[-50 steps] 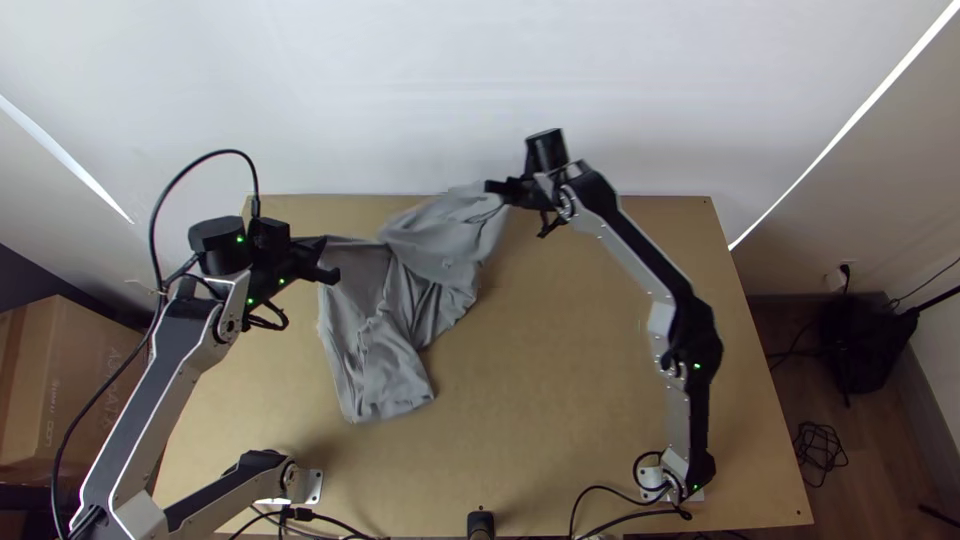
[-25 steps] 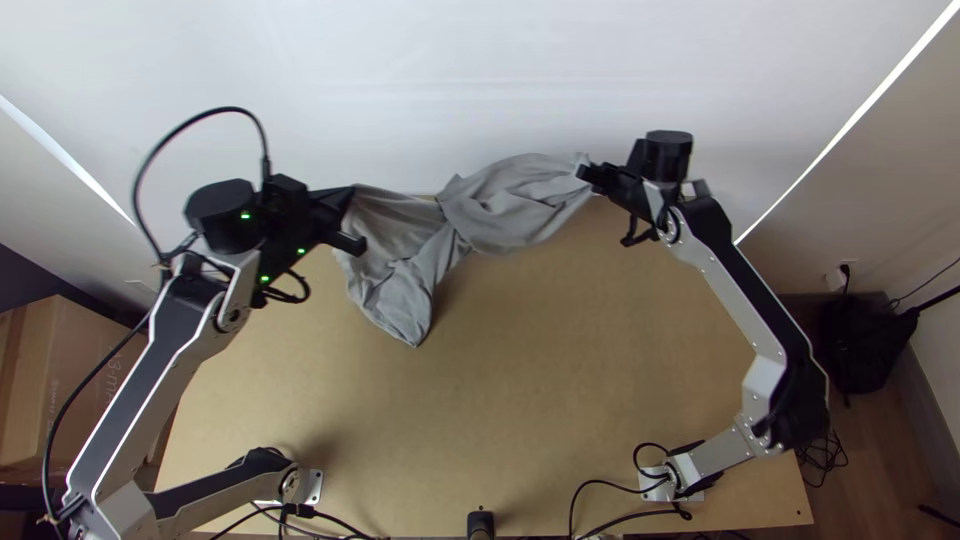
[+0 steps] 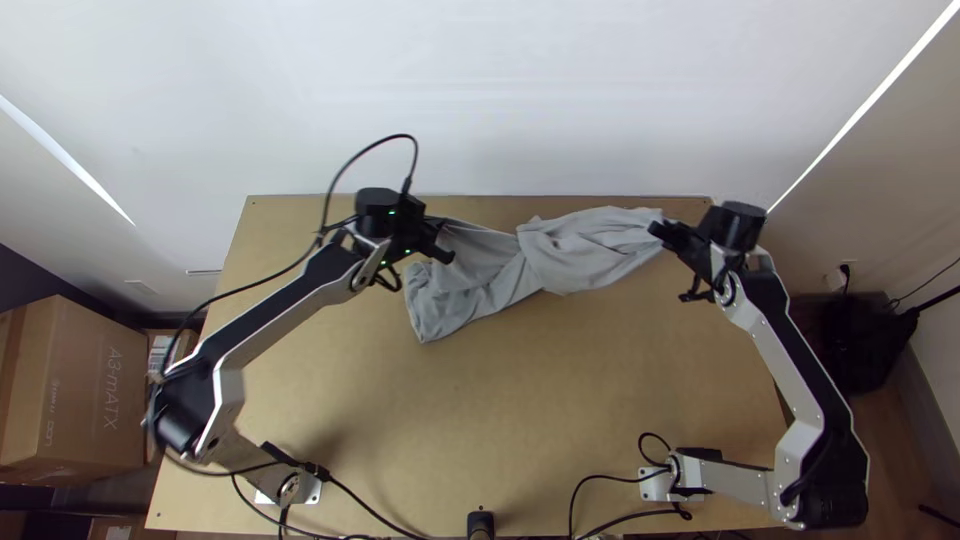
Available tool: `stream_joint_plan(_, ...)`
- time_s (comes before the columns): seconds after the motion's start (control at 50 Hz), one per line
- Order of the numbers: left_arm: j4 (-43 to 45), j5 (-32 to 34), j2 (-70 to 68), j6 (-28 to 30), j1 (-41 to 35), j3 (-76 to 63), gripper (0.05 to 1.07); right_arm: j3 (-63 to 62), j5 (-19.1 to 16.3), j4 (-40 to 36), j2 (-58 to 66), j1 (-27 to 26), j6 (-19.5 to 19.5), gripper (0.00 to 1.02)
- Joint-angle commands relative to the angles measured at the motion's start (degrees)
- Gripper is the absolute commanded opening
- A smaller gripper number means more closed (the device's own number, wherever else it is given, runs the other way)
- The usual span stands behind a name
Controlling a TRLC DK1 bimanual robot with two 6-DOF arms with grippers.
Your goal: Fold the t-shirt
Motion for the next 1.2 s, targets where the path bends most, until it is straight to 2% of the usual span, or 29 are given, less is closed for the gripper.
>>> stream_joint_plan(0.0, 1.71, -0.37, 7.08, -2.66, -1.17, 7.36, 0.08, -5.01, 1.08, 2.24, -4.68, -4.74, -1.56, 0.02)
stream_joint_plan(0.12, 1.8, -0.37, 15.25, -3.89, -2.49, 14.92, 0.08, -9.93, 1.08, 4.35, -7.32, -9.4, -3.58, 0.02)
stream_joint_plan(0.26, 1.88, -0.37, 22.55, -3.89, -5.12, 22.65, 0.08, -15.03, 1.43, 9.45, -11.01, -12.83, -8.06, 0.04)
stream_joint_plan(0.32, 1.88, -0.46, 24.83, -3.89, -6.27, 25.47, 0.08, -16.26, 1.69, 10.15, -12.51, -13.53, -10.44, 0.17)
stream_joint_plan(0.36, 1.36, -0.46, 26.24, -3.89, -6.97, 27.22, 0.12, -17.13, 1.69, 11.12, -13.47, -13.53, -12.19, 0.34)
stream_joint_plan(0.4, 1.01, -0.37, 27.29, -3.71, -7.76, 28.37, 0.31, -17.66, 1.69, 11.38, -14.53, -13.53, -13.69, 0.56)
stream_joint_plan(0.44, 1.09, -0.46, 28.09, -3.36, -8.29, 28.98, 0.52, -17.75, 1.6, 11.3, -15.14, -13.53, -15.09, 0.72)
stream_joint_plan(0.46, 1.01, -0.46, 28.44, -3.18, -8.64, 29.42, 0.63, -17.66, 1.6, 11.21, -15.32, -13.44, -15.8, 0.77)
stream_joint_plan(0.5, 0.3, -0.46, 28.7, -3.18, -8.9, 30.39, 0.94, -17.4, 1.6, 11.21, -15.76, -13.35, -17.29, 0.83)
stream_joint_plan(0.52, -0.14, -0.46, 28.7, -3.18, -8.99, 30.83, 1.04, -17.22, 1.6, 11.21, -15.93, -13.35, -17.55, 0.86)
stream_joint_plan(0.68, -2.86, -0.46, 25.36, -4.59, -8.73, 31.18, 1.03, -14.67, 1.08, 11.38, -19.1, -11.77, -17.99, 0.87)
stream_joint_plan(0.8, -4.44, -0.46, 19.82, -4.59, -7.32, 29.86, 1.03, -13.0, -1.82, 11.38, -22.44, -6.32, -19.93, 0.89)
stream_joint_plan(0.92, -8.13, -0.46, 14.81, -4.59, -4.86, 29.42, 1.03, -13.62, -4.02, 11.38, -25.95, 3.78, -25.38, 0.89)
stream_joint_plan(1.04, -12.62, -0.37, 9.72, -4.94, -1.7, 28.45, 1.03, -14.67, -3.93, 10.42, -27.8, 16.26, -30.83, 0.89)
stream_joint_plan(1.14, -13.5, -0.46, 4.44, -5.03, 1.47, 25.73, 1.03, -15.46, -2.97, 9.89, -27.62, 26.55, -33.29, 0.89)
stream_joint_plan(1.18, -13.58, -0.46, 2.33, -5.03, 2.7, 24.59, 1.03, -15.73, -2.44, 10.06, -26.57, 29.98, -34.08, 0.92)
